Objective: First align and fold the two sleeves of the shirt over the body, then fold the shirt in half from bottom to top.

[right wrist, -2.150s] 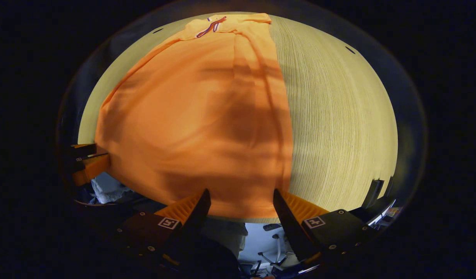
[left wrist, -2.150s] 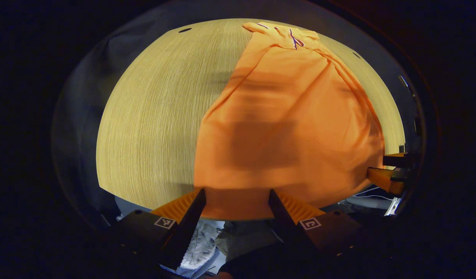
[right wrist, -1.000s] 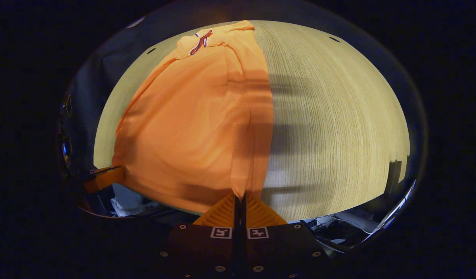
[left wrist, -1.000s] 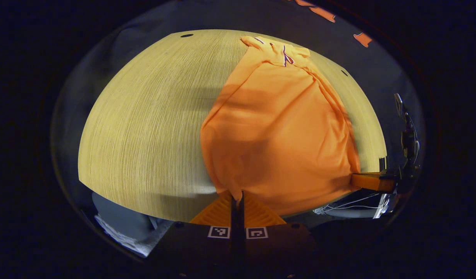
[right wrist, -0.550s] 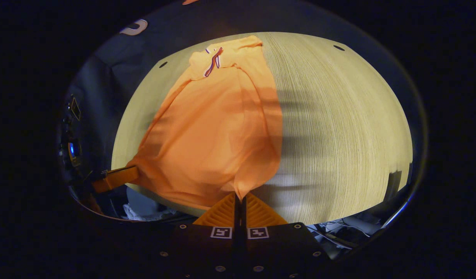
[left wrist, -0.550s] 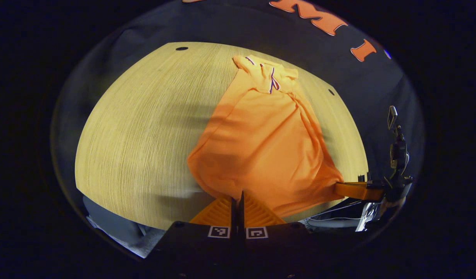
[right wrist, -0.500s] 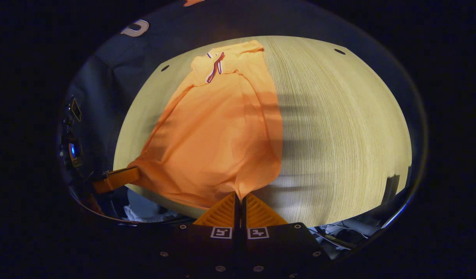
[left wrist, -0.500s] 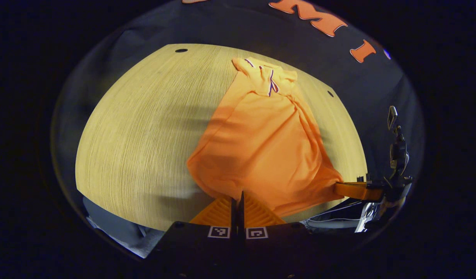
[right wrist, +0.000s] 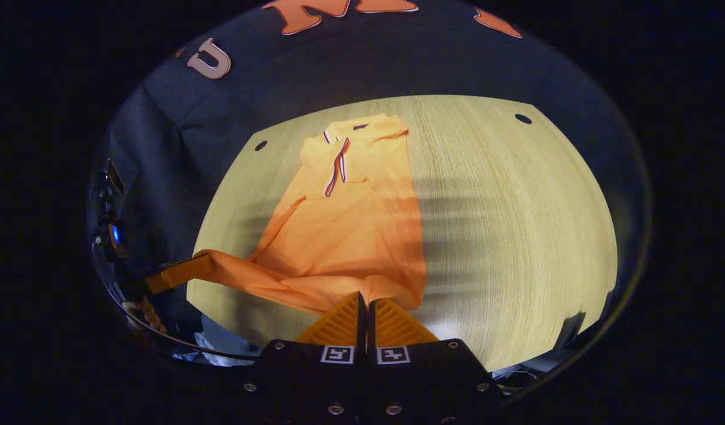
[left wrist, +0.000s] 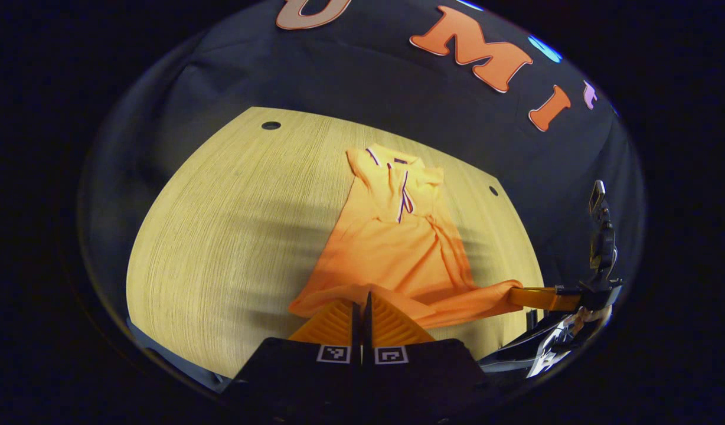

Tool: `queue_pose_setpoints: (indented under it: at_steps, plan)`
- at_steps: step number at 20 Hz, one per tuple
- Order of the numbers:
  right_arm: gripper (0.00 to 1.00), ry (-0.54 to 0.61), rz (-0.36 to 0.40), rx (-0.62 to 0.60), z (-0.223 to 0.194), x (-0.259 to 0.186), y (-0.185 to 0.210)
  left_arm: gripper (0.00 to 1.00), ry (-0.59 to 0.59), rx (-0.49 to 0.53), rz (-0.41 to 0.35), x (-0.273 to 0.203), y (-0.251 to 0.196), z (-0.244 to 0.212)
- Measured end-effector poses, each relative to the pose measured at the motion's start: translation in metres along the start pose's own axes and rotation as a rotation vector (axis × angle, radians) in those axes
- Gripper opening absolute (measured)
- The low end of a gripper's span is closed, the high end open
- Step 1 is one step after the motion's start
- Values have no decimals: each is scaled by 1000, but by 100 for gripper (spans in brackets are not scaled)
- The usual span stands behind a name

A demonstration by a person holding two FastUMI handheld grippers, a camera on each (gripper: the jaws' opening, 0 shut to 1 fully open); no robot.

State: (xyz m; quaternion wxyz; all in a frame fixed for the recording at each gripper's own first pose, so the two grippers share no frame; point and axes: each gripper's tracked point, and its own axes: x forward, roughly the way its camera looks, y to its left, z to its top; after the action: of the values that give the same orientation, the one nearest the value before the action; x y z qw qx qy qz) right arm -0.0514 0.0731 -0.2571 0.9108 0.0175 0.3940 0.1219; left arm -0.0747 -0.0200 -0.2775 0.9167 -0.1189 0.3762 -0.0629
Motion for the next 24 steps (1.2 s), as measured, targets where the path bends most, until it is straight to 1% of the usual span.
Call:
queue_pose_setpoints:
  at_steps: [6, 9, 11, 14, 15, 18, 22, 24]
  plan:
    - [0, -88, -16, -12, 75, 4, -13, 0, -82, 29, -28, 27, -15, 69]
    - [0, -127, -28, -36, 113, 9, -19, 0, -120, 56, -31, 46, -18, 109]
    - [0, -141, -27, -40, 136, 15, -22, 0, -139, 78, -20, 59, -18, 132]
    - [0, -179, -48, -44, 174, 25, -31, 0, -169, 124, -17, 76, -20, 167]
    - [0, -185, -55, -45, 185, 30, -35, 1, -179, 138, -16, 82, -19, 176]
    - [0, -191, -74, -44, 212, 49, -44, 0, -183, 136, -20, 110, -23, 208]
    - [0, -174, -122, -50, 241, 84, -63, 0, -192, 140, 4, 151, -19, 241]
    - [0, -161, -134, -66, 249, 100, -67, 0, -198, 149, 13, 166, -21, 253]
